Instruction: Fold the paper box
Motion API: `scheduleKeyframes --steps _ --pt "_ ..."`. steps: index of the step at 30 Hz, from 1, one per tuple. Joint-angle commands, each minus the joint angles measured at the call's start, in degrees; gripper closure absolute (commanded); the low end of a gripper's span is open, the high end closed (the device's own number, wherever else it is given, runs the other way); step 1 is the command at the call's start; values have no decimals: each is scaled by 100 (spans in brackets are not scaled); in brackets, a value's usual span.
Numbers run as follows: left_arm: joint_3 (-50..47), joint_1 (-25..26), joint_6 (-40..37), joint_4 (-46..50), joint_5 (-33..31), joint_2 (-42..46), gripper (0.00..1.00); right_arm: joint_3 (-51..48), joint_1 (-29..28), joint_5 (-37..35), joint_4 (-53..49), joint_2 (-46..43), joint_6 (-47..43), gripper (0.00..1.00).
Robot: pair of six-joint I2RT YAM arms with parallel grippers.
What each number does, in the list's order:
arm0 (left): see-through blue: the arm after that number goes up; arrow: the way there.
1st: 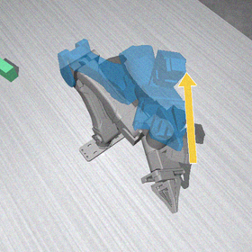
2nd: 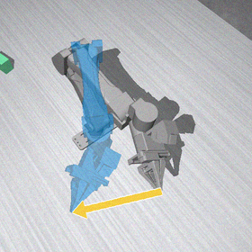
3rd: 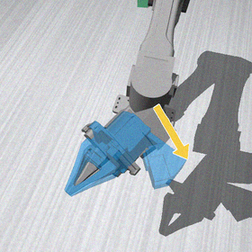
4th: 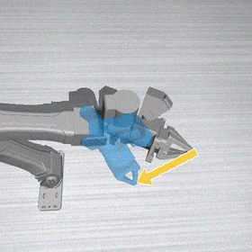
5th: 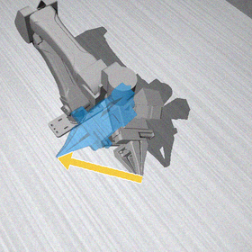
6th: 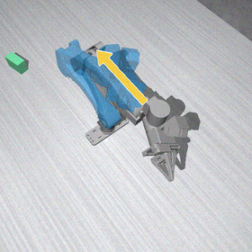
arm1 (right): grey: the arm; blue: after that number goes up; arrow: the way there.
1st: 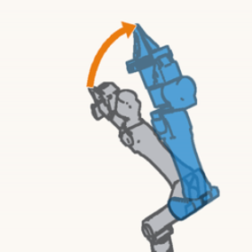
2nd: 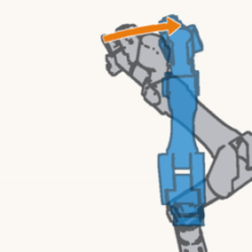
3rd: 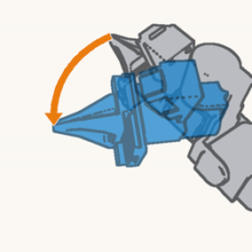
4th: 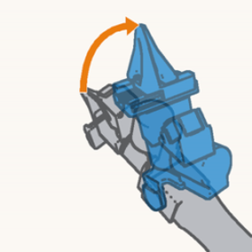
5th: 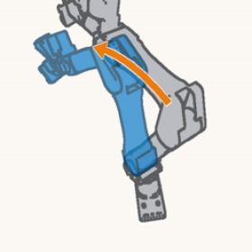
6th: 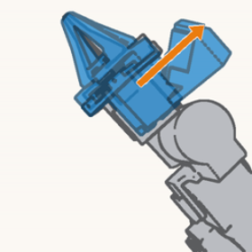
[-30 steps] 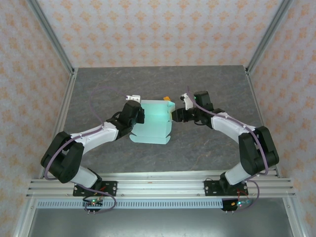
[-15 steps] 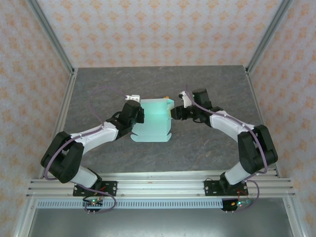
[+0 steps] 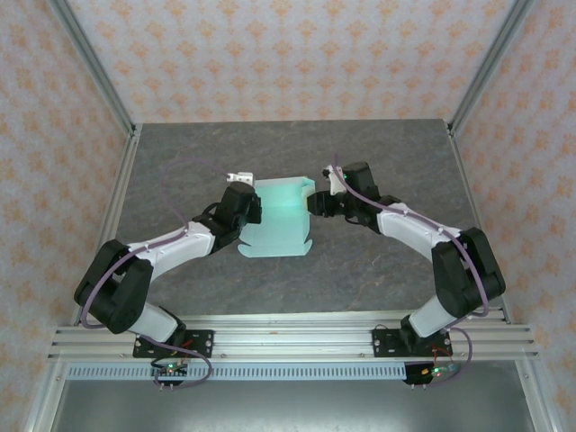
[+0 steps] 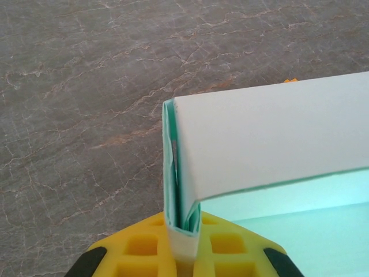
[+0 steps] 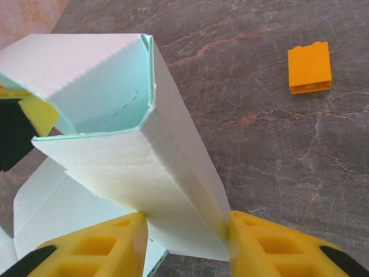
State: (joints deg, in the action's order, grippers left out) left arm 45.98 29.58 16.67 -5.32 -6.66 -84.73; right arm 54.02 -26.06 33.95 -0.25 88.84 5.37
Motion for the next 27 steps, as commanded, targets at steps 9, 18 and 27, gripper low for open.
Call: scheduleKeyframes --steps 9,18,27 --pt "138 111 -7 27 328 45 92 155 -446 -1305 367 9 882 61" --pt "109 111 -3 10 361 41 92 448 -490 -1300 362 221 599 59" --pt "169 117 67 192 68 70 92 799 -487 -1668 -1005 36 230 46"
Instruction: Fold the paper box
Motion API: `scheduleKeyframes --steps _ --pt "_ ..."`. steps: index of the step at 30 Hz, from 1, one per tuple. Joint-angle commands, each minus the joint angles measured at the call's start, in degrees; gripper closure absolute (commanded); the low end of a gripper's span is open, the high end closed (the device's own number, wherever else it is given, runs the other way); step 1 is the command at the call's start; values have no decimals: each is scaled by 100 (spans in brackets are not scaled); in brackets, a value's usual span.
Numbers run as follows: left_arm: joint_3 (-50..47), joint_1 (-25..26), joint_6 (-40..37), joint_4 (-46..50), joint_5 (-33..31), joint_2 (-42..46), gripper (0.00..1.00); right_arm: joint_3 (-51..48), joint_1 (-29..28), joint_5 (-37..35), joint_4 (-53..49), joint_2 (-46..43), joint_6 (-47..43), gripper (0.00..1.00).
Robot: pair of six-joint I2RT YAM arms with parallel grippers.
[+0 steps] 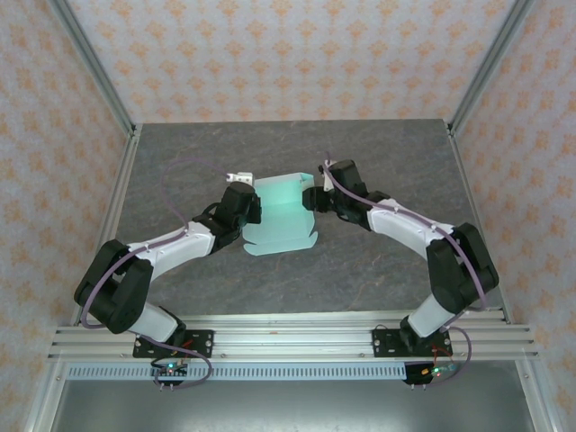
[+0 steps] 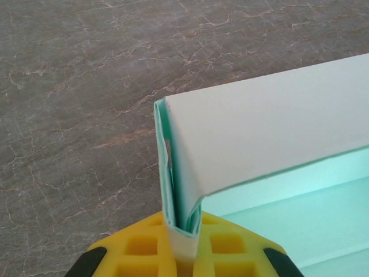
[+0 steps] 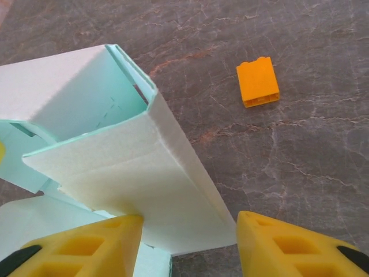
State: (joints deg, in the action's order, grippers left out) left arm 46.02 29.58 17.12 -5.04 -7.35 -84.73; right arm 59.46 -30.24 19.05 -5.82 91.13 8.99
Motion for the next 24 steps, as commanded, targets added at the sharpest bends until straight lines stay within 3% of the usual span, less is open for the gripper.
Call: scheduleKeyframes --steps 1,11,17,24 --pt "186 116 57 218 71 63 92 211 -71 -178 -608 -294 -88 44" --pt "264 112 141 328 -108 -44 92 -482 -29 337 -1250 -1544 1210 28" --pt "286 115 138 293 -65 -74 92 -1206 -88 553 -585 -1705 2285 28" --pt "311 109 159 293 -29 -105 92 -1916 -202 998 885 -1451 3358 36"
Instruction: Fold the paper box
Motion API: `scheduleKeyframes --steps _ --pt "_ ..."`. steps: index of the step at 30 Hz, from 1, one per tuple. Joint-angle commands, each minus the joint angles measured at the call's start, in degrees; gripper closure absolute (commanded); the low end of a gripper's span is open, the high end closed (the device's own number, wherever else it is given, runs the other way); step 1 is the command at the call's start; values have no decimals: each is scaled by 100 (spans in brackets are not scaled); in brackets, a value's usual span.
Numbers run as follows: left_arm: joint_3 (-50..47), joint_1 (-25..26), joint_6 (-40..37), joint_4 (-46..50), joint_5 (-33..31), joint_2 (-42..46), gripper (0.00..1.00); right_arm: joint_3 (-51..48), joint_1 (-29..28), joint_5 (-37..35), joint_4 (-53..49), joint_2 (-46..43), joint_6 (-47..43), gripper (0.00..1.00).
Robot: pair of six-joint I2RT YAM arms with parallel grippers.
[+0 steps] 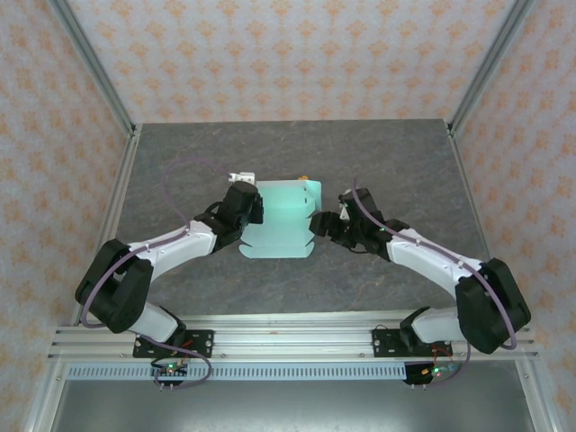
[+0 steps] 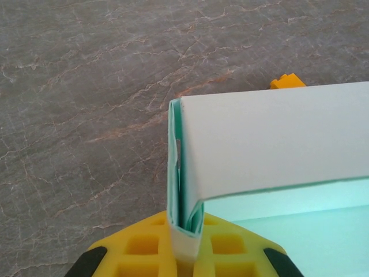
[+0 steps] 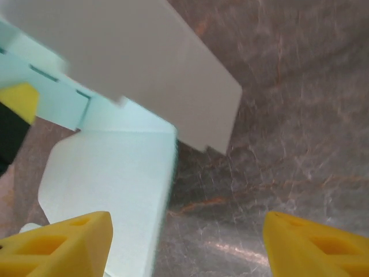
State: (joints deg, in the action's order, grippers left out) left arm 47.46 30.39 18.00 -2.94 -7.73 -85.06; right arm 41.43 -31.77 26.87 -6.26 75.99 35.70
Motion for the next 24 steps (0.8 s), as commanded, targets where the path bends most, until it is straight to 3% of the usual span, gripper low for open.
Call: scheduleKeyframes --steps 1,7,10,18,24 --pt "167 31 72 83 17 -70 92 -194 -49 254 1184 121 858 41" --pt "163 32 107 70 16 -5 92 -625 -49 286 2656 392 1909 70" --pt "155 32 158 69 -12 41 92 -742 -49 379 3252 456 2334 79" --pt "160 35 304 227 -464 181 92 -1157 -49 -16 4220 -109 3052 96" --pt "201 35 448 285 -660 283 92 -1371 -149 -381 4896 -317 3493 100"
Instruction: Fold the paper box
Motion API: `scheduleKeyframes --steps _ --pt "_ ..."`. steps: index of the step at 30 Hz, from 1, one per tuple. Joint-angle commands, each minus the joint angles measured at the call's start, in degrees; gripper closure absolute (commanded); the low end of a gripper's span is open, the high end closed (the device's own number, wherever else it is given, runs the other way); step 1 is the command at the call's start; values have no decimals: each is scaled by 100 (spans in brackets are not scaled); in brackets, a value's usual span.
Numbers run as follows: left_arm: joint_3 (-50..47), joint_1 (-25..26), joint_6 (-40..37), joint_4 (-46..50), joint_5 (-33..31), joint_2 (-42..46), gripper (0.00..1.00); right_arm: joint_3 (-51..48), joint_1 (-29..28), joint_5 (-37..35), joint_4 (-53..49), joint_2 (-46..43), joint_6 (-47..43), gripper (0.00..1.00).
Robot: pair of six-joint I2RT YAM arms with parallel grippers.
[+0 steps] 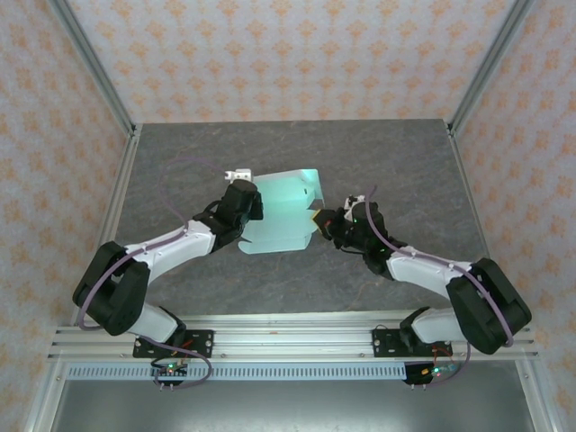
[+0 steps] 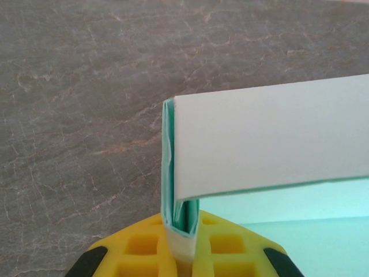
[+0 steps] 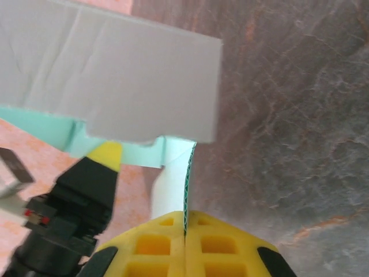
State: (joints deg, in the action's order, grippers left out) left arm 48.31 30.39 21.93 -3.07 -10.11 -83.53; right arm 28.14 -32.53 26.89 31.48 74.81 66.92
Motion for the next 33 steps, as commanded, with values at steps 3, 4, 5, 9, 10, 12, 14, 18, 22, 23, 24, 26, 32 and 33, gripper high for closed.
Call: scheduleKeyframes --steps 3,4,5,9,10,12,14,18,22,23,24,26,32,33 --pt "152 28 122 307 -409 165 92 -131 -221 -598 1618 -136 575 100" --pt "153 27 142 298 -406 179 92 -154 -255 -658 1794 -104 630 100" --pt "161 28 151 298 -411 191 92 -174 -284 -705 2005 -61 699 100" --pt "178 22 171 307 -443 222 92 -273 -298 -868 2531 10 834 100" --pt "178 28 171 307 -447 222 92 -273 -302 -891 2523 3 820 100" --pt "148 24 178 308 -469 231 92 -261 -302 -905 2480 6 748 100" --pt "127 14 184 299 -477 231 92 -254 -300 -914 2417 59 702 100" --pt "108 2 179 306 -481 240 92 -188 -282 -875 2043 119 439 95" --pt "101 -7 154 316 -481 264 92 36 -209 -966 587 -283 -373 77" --pt "100 -13 153 332 -466 274 92 74 -164 -982 285 -424 -609 73" --pt "91 -15 145 326 -463 279 92 106 -109 -993 -7 -571 -812 70" --pt "82 -25 129 333 -455 281 92 156 -7 -970 -469 -861 -1216 64" --pt "58 -33 135 307 -382 297 92 737 636 -743 -2366 -1517 -2853 52" --pt "59 -38 129 303 -367 300 92 904 796 -666 -2664 -1511 -3189 51"
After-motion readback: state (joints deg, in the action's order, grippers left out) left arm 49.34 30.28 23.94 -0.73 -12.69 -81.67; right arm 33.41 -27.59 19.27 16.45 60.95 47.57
